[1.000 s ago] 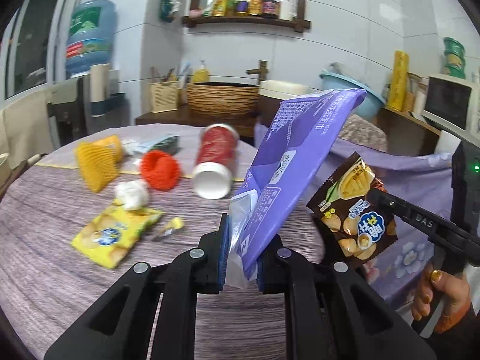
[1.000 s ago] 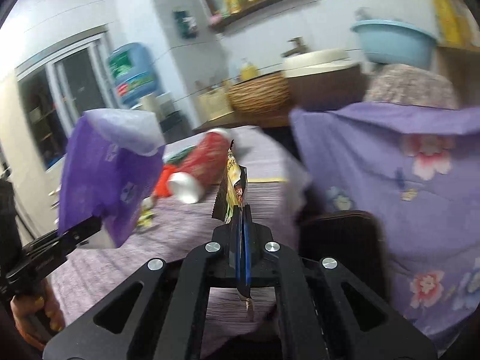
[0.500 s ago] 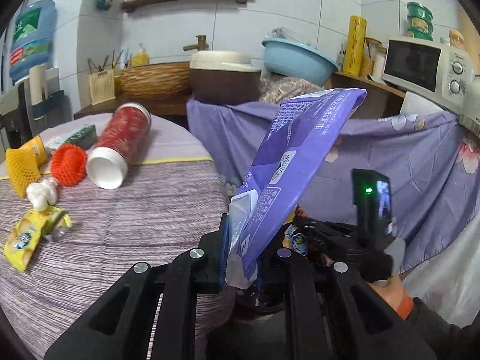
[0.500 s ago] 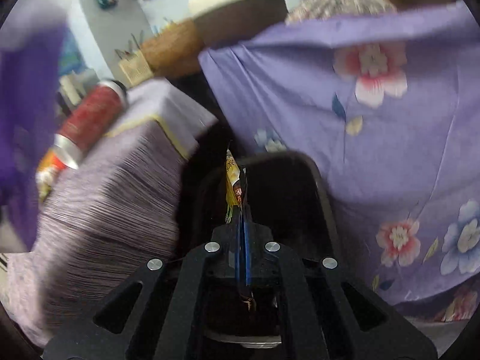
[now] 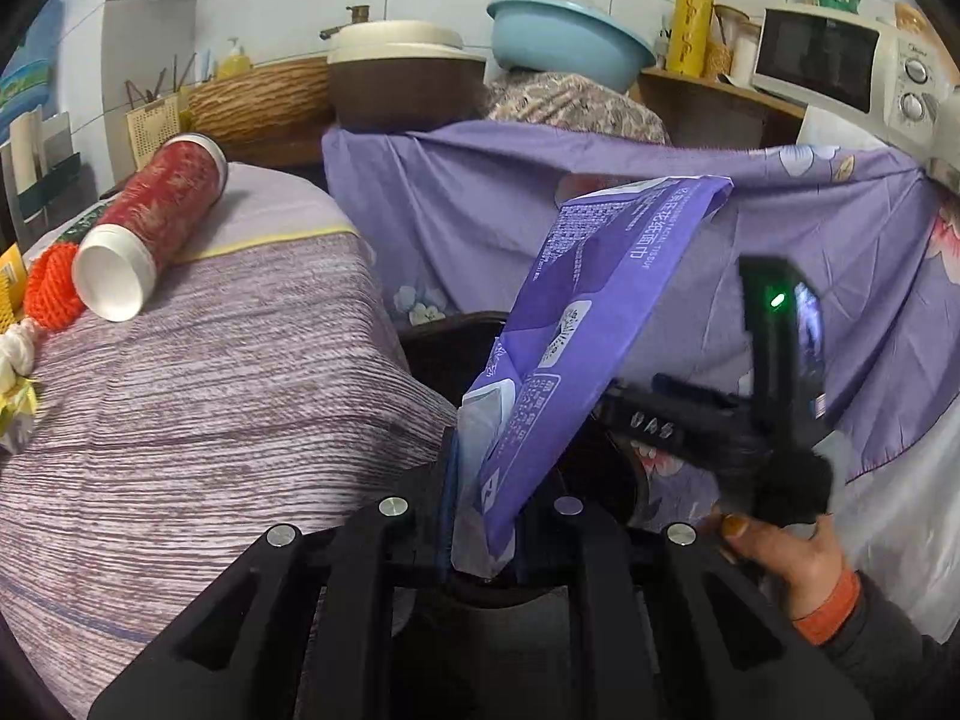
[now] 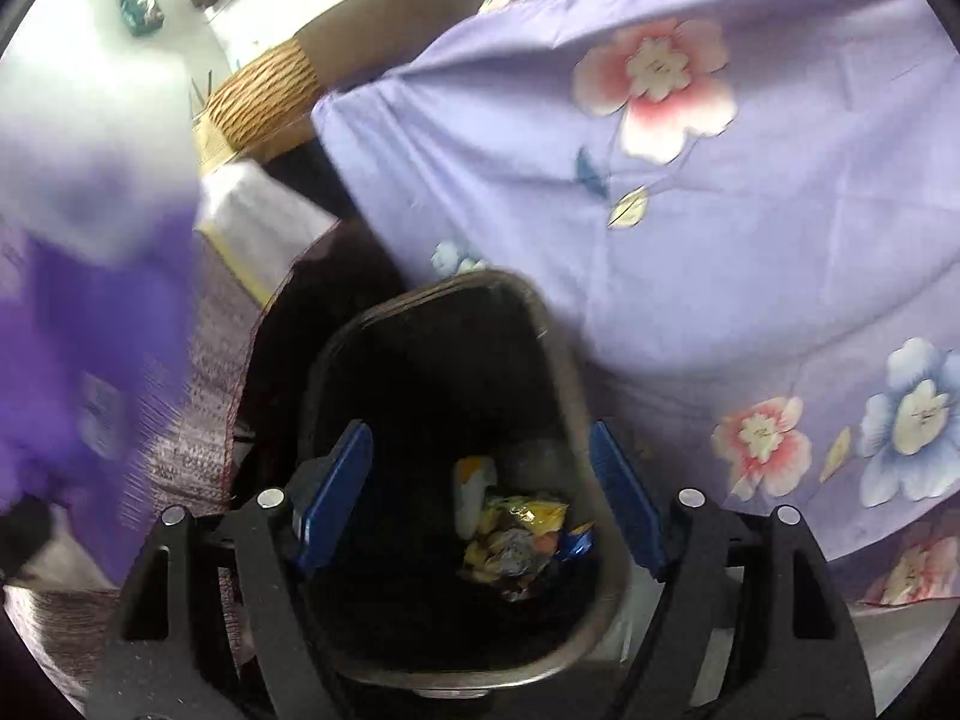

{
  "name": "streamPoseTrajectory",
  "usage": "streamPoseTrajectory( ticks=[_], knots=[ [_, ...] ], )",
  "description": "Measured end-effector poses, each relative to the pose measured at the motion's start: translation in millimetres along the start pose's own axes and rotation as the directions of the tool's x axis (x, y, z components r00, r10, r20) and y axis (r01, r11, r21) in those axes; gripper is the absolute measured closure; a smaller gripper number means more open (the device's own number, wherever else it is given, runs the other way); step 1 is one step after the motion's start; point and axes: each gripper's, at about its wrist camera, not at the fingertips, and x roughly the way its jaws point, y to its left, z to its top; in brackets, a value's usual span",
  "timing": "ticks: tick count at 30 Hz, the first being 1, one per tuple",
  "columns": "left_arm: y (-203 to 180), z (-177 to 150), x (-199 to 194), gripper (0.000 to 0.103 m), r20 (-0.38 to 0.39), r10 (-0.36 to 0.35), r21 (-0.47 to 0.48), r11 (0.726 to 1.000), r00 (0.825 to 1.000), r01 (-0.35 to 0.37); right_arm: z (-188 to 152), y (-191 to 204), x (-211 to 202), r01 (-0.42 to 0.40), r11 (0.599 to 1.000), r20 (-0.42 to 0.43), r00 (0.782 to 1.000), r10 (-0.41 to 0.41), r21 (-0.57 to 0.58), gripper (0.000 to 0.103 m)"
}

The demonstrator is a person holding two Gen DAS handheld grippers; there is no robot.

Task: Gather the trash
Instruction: 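Open the right tool then the left tool to drop both items into the bin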

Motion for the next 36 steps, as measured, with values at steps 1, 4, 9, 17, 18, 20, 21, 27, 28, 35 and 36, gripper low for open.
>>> streamPoseTrajectory(
  ticks=[1, 4, 9, 17, 18, 20, 21, 27, 28, 35, 36],
  knots=[
    [-3.0, -1.0, 5.2, 0.088, -0.01, -0.003, 0.006, 1.0, 1.0, 0.003, 2.2, -3.8, -6.1, 0.023, 1.0, 0.017, 1.0, -0.023, -0.001, 0.024],
    [-10.2, -3.4, 17.5, 0.088, -0.037, -0.011, 0.015, 1.0, 0.999, 0.011, 8.6, -12.3, -20.5, 0.088, 0.996, 0.058, 0.994, -0.088, -0.01, 0.023],
    [-22.5, -8.7, 38.5, 0.088, -0.073, -0.005, 0.042, 0.999, 0.997, 0.008, 16.2, -36.6, -40.9, 0.215, 0.977, 0.114, 0.97, -0.214, 0.007, 0.021],
    [-24.2, -19.7, 84.2, 0.088, -0.15, 0.035, 0.025, 0.999, 0.988, -0.032, 20.3, -62.1, -60.4, 0.241, 0.969, 0.142, 0.959, -0.247, 0.062, 0.017],
    [-24.3, -20.1, 87.9, 0.087, -0.158, 0.036, 0.024, 0.999, 0.987, -0.032, 19.8, -61.8, -63.0, 0.241, 0.969, 0.147, 0.958, -0.247, 0.059, 0.016],
    [-25.5, -21.2, 93.4, 0.085, -0.168, 0.032, 0.025, 0.999, 0.985, -0.028, 19.7, -59.4, -67.0, 0.238, 0.97, 0.162, 0.956, -0.244, 0.055, 0.015],
    [-27.4, -22.2, 95.7, 0.082, -0.17, 0.03, 0.031, 0.999, 0.985, -0.025, 19.6, -58.3, -68.4, 0.237, 0.97, 0.168, 0.955, -0.243, 0.055, 0.014],
    [-31.0, -24.6, 93.6, 0.051, -0.163, 0.023, 0.045, 0.999, 0.986, -0.016, 20.1, -53.3, -81.3, 0.245, 0.968, 0.228, 0.94, -0.252, 0.061, 0.013],
    [-30.5, -24.7, 89.1, 0.046, -0.149, 0.02, 0.043, 0.999, 0.989, -0.013, 20.4, -52.3, -83.0, 0.251, 0.966, 0.237, 0.937, -0.258, 0.062, 0.013],
    [-34.7, -22.1, 48.9, 0.024, -0.057, 0.026, 0.096, 0.995, 0.998, -0.02, 24.4, -39.6, -84.2, 0.208, 0.977, 0.235, 0.949, -0.211, 0.034, 0.013],
    [-33.8, -22.1, 42.2, 0.023, -0.046, 0.03, 0.104, 0.994, 0.998, -0.025, 24.3, -37.2, -84.8, 0.197, 0.98, 0.236, 0.951, -0.198, 0.03, 0.013]
  ],
)
